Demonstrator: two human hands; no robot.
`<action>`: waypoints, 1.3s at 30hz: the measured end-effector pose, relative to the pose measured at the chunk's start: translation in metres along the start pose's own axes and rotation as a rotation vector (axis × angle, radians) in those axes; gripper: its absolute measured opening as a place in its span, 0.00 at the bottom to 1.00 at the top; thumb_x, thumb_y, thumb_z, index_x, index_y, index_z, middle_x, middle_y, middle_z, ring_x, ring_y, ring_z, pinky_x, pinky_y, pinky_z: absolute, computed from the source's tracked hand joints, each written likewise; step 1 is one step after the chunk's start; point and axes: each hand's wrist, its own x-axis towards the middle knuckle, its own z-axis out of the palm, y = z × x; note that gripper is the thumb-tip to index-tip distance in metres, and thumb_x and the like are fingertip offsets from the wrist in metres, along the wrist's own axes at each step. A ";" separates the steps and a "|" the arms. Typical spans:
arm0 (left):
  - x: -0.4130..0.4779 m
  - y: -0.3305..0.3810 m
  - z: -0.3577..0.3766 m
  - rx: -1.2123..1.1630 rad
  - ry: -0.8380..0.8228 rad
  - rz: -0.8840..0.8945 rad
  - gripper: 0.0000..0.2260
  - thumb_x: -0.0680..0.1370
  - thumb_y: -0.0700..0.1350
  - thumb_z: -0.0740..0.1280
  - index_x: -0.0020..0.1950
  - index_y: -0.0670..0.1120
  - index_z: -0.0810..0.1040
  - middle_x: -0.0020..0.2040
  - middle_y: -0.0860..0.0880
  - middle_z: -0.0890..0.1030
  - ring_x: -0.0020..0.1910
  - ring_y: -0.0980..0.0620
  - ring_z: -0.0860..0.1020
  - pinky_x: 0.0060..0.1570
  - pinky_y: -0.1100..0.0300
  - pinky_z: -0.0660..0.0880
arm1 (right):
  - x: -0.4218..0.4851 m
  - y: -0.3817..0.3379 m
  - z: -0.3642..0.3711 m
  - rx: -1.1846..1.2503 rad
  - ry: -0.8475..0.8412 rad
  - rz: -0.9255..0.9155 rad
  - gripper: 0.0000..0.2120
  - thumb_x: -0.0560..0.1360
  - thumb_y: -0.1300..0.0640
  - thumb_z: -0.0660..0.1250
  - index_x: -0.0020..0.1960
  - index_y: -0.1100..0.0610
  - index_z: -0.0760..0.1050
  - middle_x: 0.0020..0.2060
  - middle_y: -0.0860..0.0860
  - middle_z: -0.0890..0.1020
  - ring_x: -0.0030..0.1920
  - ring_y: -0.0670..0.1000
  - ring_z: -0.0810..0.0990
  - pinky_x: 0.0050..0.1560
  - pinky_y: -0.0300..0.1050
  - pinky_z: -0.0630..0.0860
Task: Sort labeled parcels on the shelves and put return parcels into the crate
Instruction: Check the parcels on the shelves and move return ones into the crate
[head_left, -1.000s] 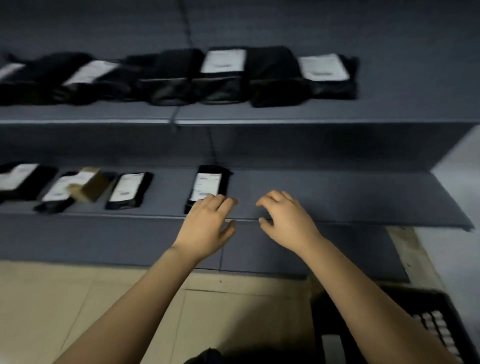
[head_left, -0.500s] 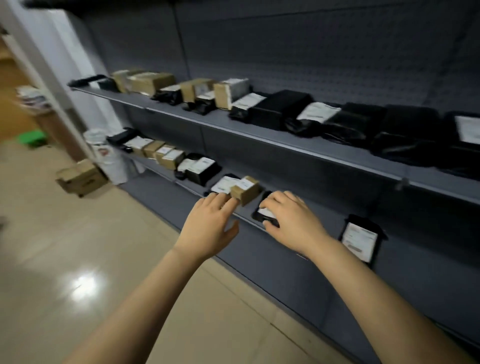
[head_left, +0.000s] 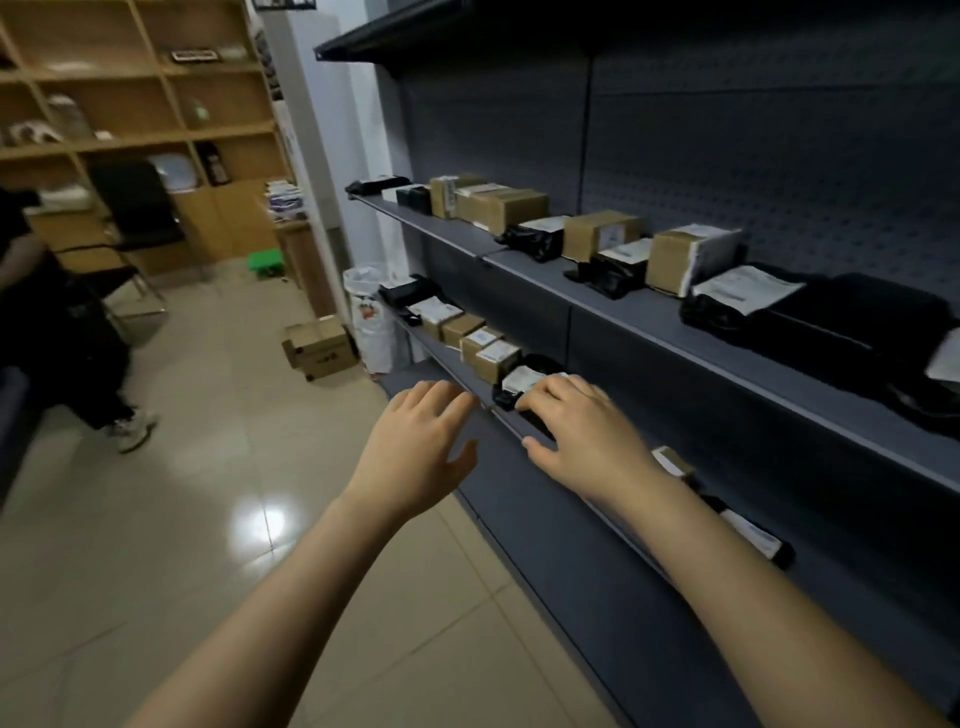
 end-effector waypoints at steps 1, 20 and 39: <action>0.009 -0.014 0.005 0.011 0.003 -0.016 0.20 0.70 0.49 0.73 0.60 0.45 0.77 0.53 0.46 0.78 0.51 0.43 0.77 0.49 0.52 0.75 | 0.020 0.001 0.005 0.002 0.000 -0.017 0.17 0.77 0.51 0.65 0.65 0.52 0.72 0.61 0.49 0.73 0.63 0.52 0.69 0.63 0.46 0.65; 0.181 -0.264 0.093 0.128 0.136 -0.220 0.18 0.69 0.47 0.74 0.56 0.45 0.77 0.51 0.46 0.78 0.48 0.43 0.77 0.46 0.52 0.75 | 0.370 0.037 0.084 0.045 0.026 -0.223 0.15 0.76 0.51 0.65 0.61 0.53 0.73 0.58 0.49 0.74 0.59 0.51 0.71 0.61 0.45 0.66; 0.315 -0.614 0.190 0.098 0.167 -0.057 0.17 0.69 0.48 0.74 0.56 0.45 0.77 0.50 0.46 0.78 0.48 0.44 0.77 0.45 0.53 0.74 | 0.709 -0.015 0.185 0.039 0.125 -0.045 0.17 0.76 0.51 0.66 0.65 0.52 0.72 0.60 0.49 0.73 0.62 0.52 0.70 0.64 0.47 0.67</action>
